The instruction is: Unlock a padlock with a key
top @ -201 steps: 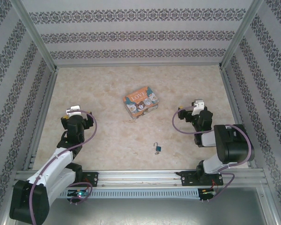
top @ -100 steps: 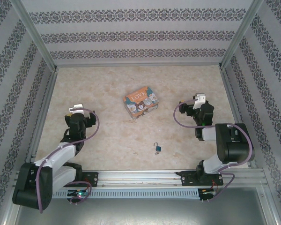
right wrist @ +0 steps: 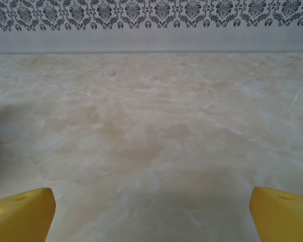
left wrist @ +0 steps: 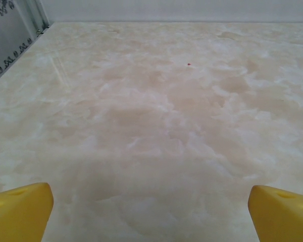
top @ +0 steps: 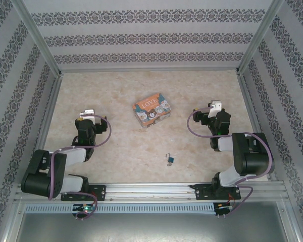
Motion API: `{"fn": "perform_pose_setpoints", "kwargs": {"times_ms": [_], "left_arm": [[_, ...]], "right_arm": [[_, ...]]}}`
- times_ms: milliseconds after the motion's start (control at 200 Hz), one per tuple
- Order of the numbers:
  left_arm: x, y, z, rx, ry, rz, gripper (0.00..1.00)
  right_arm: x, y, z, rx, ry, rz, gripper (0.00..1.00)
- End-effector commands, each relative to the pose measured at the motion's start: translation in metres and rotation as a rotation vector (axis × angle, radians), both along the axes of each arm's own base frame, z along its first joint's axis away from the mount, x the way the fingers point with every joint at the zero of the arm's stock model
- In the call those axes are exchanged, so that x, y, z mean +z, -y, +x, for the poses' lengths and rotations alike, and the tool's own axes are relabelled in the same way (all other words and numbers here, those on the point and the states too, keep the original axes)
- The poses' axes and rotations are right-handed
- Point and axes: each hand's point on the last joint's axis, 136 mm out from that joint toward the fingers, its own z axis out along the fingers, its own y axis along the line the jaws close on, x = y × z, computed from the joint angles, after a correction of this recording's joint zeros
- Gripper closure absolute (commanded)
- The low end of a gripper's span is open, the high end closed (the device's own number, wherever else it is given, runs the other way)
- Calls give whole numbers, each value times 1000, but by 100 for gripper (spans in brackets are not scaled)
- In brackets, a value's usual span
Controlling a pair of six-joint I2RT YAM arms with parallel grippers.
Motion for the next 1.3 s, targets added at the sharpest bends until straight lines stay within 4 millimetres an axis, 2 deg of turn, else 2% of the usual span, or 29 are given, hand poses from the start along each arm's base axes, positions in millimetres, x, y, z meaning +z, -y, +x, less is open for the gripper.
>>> {"fn": "perform_pose_setpoints", "kwargs": {"times_ms": [0,170,295,390,445,560,715,1294], "left_arm": [[28,-1,17,-22,103,29,1],[25,-8,23,-32,89,2,1],[19,-16,26,-28,144,-9,1],[4,-10,26,-71,157,-18,1],[7,-7,25,-92,193,-11,1],[3,-10,25,-81,169,-26,1],[-6,-14,44,-72,56,-48,1],[-6,-11,44,-93,61,-47,1]], "right_arm": [[5,4,2,-19,13,11,2],[5,4,2,-19,11,9,2],[4,4,2,-21,11,9,2],[5,4,2,-21,11,9,2],[5,4,2,-22,12,8,1],[4,4,2,-22,10,8,2],[4,4,2,-23,10,7,2],[4,4,2,-23,9,7,2]]}}
